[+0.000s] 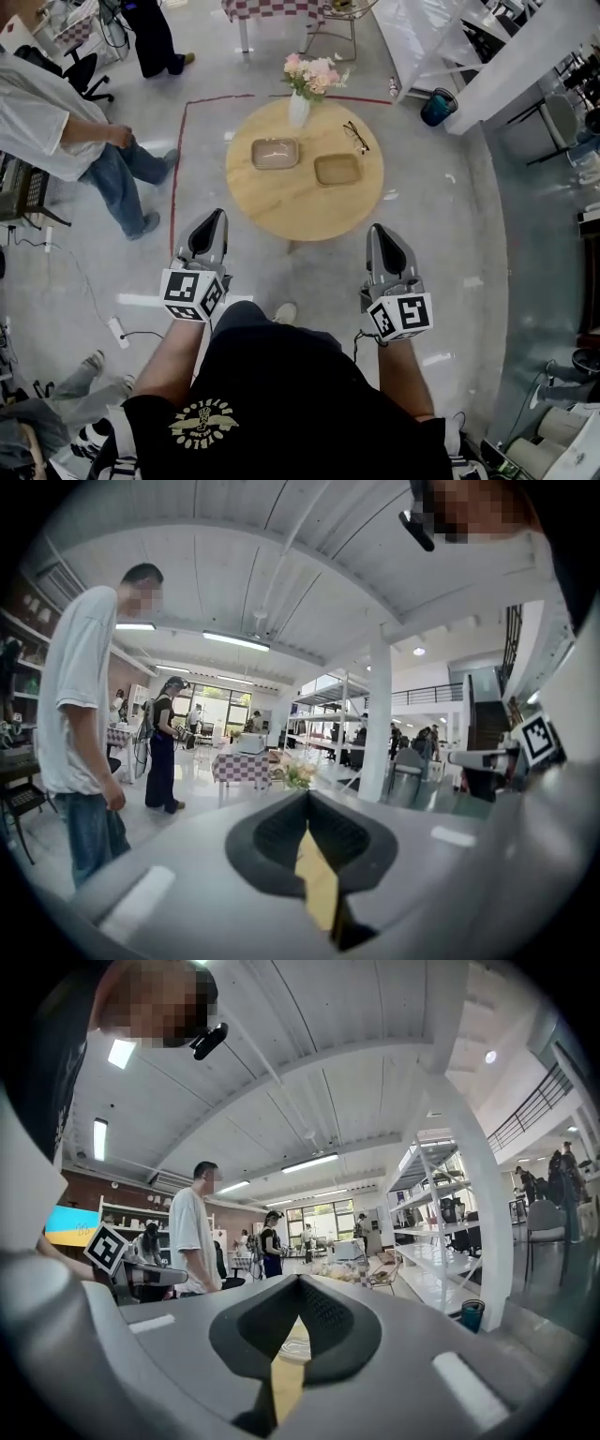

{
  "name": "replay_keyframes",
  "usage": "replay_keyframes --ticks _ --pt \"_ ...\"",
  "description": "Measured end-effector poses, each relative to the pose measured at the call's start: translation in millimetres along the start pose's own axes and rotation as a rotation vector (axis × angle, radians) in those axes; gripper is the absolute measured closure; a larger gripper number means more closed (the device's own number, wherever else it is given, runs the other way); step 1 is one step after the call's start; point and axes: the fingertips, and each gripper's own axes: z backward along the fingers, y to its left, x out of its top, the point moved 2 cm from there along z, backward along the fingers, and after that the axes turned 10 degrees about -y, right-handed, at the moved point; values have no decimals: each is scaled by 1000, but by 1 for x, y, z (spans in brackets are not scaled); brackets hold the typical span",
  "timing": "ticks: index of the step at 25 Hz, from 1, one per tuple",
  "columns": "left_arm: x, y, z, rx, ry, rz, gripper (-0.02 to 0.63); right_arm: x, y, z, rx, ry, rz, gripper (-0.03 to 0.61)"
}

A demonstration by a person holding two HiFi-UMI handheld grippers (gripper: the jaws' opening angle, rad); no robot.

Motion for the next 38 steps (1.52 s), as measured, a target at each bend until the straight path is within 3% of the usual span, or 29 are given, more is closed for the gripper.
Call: replay_keyframes --ticks 19,26,38 --pt "2 35 -6 63 17 -14 612 -6 -16 -25 -15 -27 -29 578" --pt "-2 54 -33 46 14 0 612 -17 -10 -60 -3 -1 -22 577" --pt "-22 100 -98 28 84 40 612 -43 -7 -150 28 63 -34 578"
